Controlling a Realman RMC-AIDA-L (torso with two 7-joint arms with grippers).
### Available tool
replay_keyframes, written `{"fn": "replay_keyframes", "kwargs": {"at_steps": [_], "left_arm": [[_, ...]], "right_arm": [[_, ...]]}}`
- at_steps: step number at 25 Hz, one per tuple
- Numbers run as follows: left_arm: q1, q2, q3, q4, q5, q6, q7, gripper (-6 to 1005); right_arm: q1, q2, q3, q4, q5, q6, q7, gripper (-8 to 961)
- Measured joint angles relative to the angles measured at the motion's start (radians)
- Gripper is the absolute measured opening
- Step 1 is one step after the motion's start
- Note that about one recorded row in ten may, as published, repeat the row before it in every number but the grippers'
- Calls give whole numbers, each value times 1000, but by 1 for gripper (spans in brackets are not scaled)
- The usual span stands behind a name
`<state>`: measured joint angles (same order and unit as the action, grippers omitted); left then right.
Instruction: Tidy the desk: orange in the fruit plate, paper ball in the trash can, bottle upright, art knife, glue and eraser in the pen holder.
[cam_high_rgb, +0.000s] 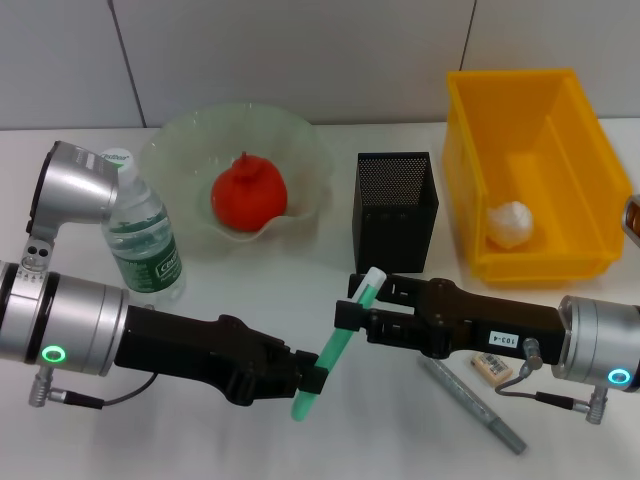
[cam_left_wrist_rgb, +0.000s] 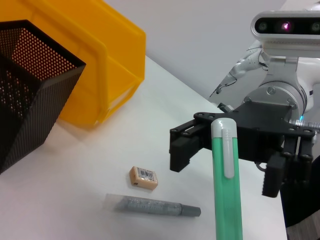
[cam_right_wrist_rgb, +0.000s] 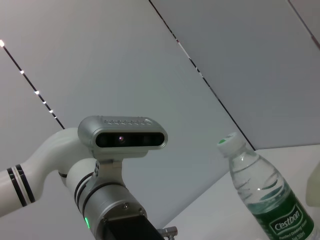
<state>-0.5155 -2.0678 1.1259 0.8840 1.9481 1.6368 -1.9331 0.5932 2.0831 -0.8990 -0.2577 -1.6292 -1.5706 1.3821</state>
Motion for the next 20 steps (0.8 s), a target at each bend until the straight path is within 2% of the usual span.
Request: {"fn": "replay_keyframes", "kwargs": {"at_steps": [4,14,20], "left_arm": [[-1,0,-1,0,0,-1,0,240],[-2,0,0,2,0,-2,-2,247],[-6,0,-2,0,2,-2,-7,251]], "right_arm": [[-1,1,0,0,0,0,-2,717],[0,2,0,0,0,0,-4,244],[0,2,0,0,1,0,-5,226]]}}
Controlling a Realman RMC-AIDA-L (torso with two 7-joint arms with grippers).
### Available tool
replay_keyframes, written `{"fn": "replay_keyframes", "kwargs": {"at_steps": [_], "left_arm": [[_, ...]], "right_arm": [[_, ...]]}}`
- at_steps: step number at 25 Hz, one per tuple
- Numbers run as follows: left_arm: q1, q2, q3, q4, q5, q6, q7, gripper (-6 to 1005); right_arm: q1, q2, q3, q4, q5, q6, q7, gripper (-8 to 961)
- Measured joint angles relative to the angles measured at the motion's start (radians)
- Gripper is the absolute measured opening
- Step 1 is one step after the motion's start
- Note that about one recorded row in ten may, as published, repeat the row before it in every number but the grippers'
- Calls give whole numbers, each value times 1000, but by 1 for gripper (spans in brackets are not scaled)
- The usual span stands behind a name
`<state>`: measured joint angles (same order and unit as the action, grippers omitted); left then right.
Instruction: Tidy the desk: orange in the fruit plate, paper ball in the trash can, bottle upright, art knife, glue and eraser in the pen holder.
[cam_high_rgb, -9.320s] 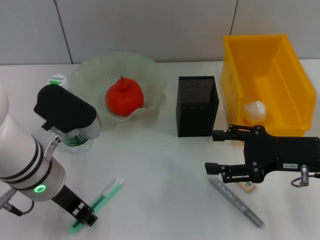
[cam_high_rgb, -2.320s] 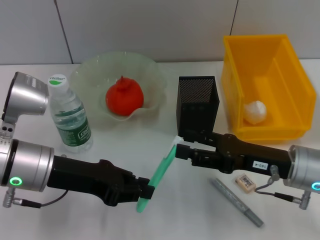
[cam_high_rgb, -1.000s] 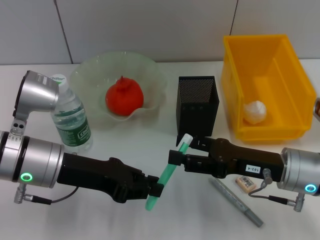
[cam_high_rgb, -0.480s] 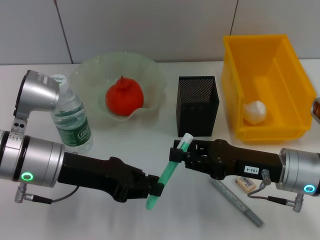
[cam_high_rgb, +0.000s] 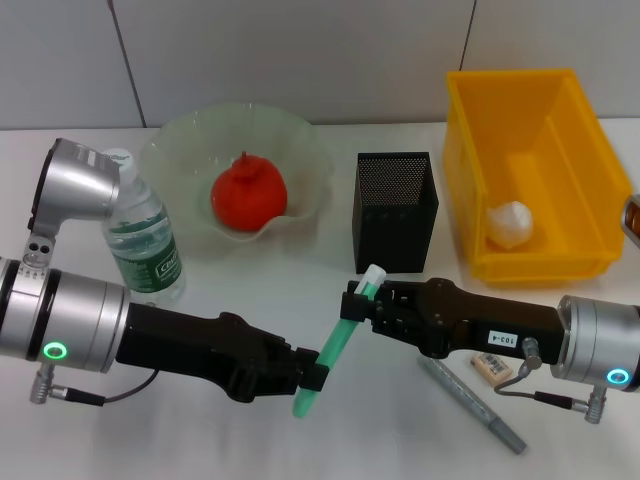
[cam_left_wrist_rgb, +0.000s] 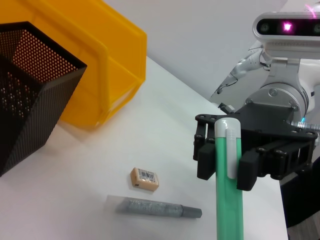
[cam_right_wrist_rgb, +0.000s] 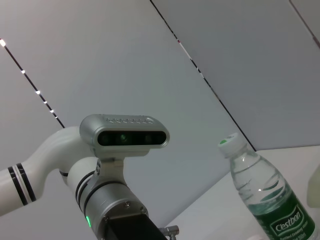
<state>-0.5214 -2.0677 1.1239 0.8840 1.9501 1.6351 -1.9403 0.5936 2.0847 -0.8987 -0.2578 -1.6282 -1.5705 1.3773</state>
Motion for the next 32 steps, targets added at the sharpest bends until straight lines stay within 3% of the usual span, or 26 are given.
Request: {"fn": "replay_keyframes", "kwargs": {"at_steps": [14,17,24,25,32], "left_arm": [[-9,1,-5,-11,-8,-3,-21,260],[-12,2,-6,-13,-8,-6,-29,262],[-12,3,-21,-13,-4,-8,-34,527],[-12,3,-21,-13,-3,-8,-34,704],[23,5,-82,-5,-7,25,43,797]], "right_arm": [[0,0,0,0,3,12,-3,213],[0,0,0,0,3,12,-3,129],[0,0,0,0,3,13,-3,-2],[0,0,0,0,3,13,-3,-2],[0,-5,0,-25,1,9,28,-3]]}}
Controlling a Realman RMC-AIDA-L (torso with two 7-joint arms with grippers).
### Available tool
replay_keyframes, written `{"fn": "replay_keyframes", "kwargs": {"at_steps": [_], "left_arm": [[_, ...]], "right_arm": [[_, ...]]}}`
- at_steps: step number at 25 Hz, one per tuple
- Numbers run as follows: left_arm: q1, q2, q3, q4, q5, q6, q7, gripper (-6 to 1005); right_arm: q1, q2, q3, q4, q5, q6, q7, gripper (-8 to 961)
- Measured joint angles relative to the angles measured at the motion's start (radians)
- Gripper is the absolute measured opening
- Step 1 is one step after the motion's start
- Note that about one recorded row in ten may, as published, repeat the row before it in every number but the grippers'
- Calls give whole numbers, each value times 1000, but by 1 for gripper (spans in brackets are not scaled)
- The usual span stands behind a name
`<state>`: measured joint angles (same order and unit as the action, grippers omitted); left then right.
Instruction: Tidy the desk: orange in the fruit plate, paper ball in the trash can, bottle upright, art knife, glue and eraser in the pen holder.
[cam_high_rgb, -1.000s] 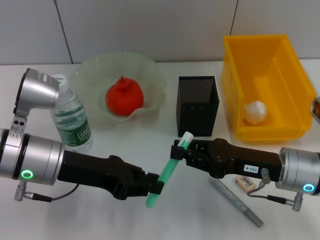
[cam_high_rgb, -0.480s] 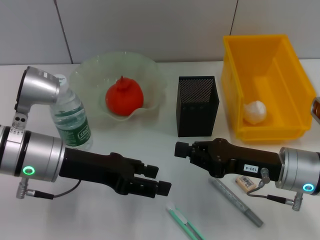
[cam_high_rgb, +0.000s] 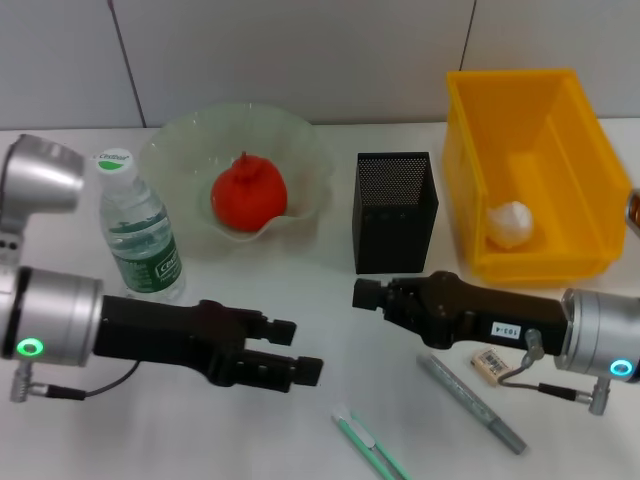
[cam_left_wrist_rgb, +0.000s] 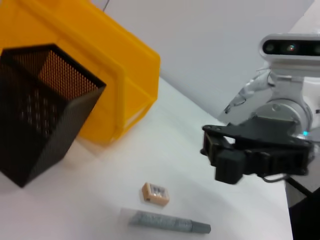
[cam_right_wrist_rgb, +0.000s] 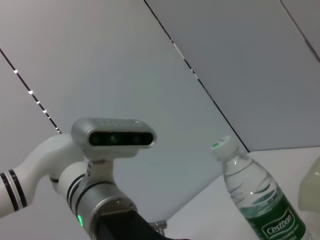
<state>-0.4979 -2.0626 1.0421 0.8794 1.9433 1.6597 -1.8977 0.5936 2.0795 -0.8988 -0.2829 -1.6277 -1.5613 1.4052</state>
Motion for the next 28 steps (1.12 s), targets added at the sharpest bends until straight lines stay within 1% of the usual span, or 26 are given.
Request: {"fn": "replay_keyframes", "kwargs": {"at_steps": [2,6,7,8,10,11,12,13,15,16,17,18,19,20,21,22,25,26,27,28], "left_arm": [[5,0,-12,0,0,9,18,796],[40,1,-86,-5,-1,64,162,796],[58,2,-123,-6,-1,82,223,795],[58,2,-123,-6,-1,82,223,795],[78,2,-180,-13,-1,108,293,795],[84,2,-195,-16,-1,116,310,795],[99,4,-239,-27,-1,145,360,794],[99,4,-239,-27,-1,145,360,794],[115,7,-272,-32,-1,169,402,794],[115,7,-272,-32,-1,169,402,794],[115,7,-272,-32,-1,169,402,793],[115,7,-272,-32,-1,169,402,793],[145,13,-305,-32,-1,196,463,793],[145,13,-305,-32,-1,196,463,793],[162,18,-310,-32,-2,205,495,793],[162,18,-310,-32,-2,205,495,792],[194,28,-335,-36,-2,247,574,792],[194,28,-335,-36,-2,247,574,792],[203,33,-346,-37,-3,262,598,791],[203,33,-346,-37,-3,262,598,791]], "right_arm": [[0,-1,0,-17,-4,-2,19,-2],[-7,-2,0,-127,-68,-10,132,-2],[-8,-2,0,-197,-121,-14,221,16],[-8,-2,0,-197,-121,-14,221,35],[-6,-2,0,-270,-175,-25,320,72],[-3,-2,-2,-316,-208,-36,381,91],[4,-2,-21,-408,-265,-52,501,109],[4,-2,-21,-408,-265,-52,501,149],[10,-1,-78,-527,-321,-61,647,230],[14,-1,-114,-586,-348,-61,714,271],[31,-1,-187,-703,-428,-58,868,311],[31,-1,-187,-703,-428,-58,868,350],[46,-1,-221,-755,-471,-59,941,389],[64,-2,-251,-799,-516,-59,1014,427],[84,-2,-277,-829,-555,-65,1068,466],[136,-3,-327,-873,-629,-78,1173,505],[221,-2,-375,-884,-696,-104,1276,508],[221,-2,-375,-884,-696,-104,1276,509],[273,-1,-415,-880,-727,-121,1335,510],[273,-1,-415,-880,-727,-121,1335,511]]}}
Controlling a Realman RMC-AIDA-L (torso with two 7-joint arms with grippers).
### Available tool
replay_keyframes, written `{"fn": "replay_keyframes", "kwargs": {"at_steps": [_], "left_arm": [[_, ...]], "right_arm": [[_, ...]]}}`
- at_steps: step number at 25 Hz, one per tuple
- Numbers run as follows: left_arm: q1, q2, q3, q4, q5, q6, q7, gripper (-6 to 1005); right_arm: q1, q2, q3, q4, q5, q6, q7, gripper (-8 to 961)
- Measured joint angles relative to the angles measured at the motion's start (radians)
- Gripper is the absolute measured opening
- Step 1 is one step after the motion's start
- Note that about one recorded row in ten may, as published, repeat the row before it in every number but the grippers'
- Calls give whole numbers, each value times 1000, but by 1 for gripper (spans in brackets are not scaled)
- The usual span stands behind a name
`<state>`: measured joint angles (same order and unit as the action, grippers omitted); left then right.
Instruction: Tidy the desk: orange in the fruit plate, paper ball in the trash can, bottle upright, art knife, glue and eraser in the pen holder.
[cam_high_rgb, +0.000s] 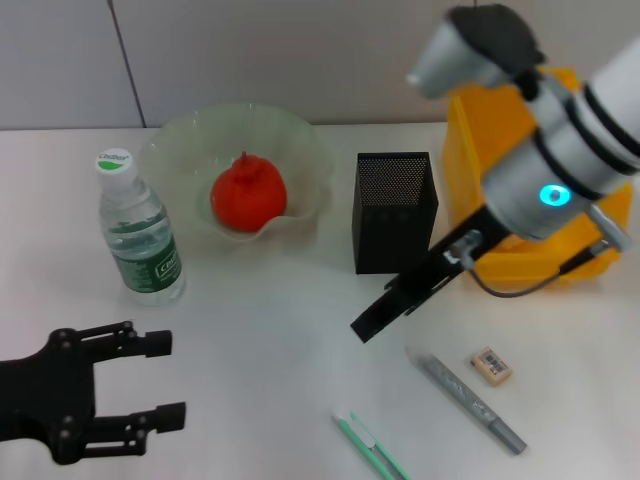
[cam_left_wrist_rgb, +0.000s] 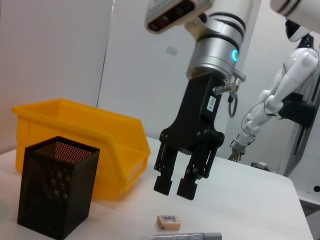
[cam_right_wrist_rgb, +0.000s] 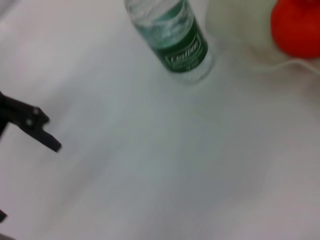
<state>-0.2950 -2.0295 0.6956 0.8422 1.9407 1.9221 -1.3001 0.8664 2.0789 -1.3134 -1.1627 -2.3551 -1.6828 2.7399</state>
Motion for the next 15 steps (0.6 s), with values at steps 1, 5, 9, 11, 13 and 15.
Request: {"fn": "replay_keyframes", "kwargs": {"at_steps": [1,5,9,11,13,15], "left_arm": [[3,3,-2,-2,0,4,7,791],[12,23,-4,-28,0,10,37,791],[13,42,-5,-56,0,11,62,791],[14,47,-5,-60,1,11,71,791],[15,49,-5,-60,5,11,79,791],[17,52,-5,-57,7,11,87,791]], "right_arm": [[21,0,-25,3,-14,-3,26,512],[101,4,-127,32,-67,-4,125,526],[165,11,-217,71,-61,14,204,570],[174,12,-229,86,-52,20,210,592],[194,13,-245,131,-15,39,213,614],[214,13,-257,182,17,57,214,613]]}}
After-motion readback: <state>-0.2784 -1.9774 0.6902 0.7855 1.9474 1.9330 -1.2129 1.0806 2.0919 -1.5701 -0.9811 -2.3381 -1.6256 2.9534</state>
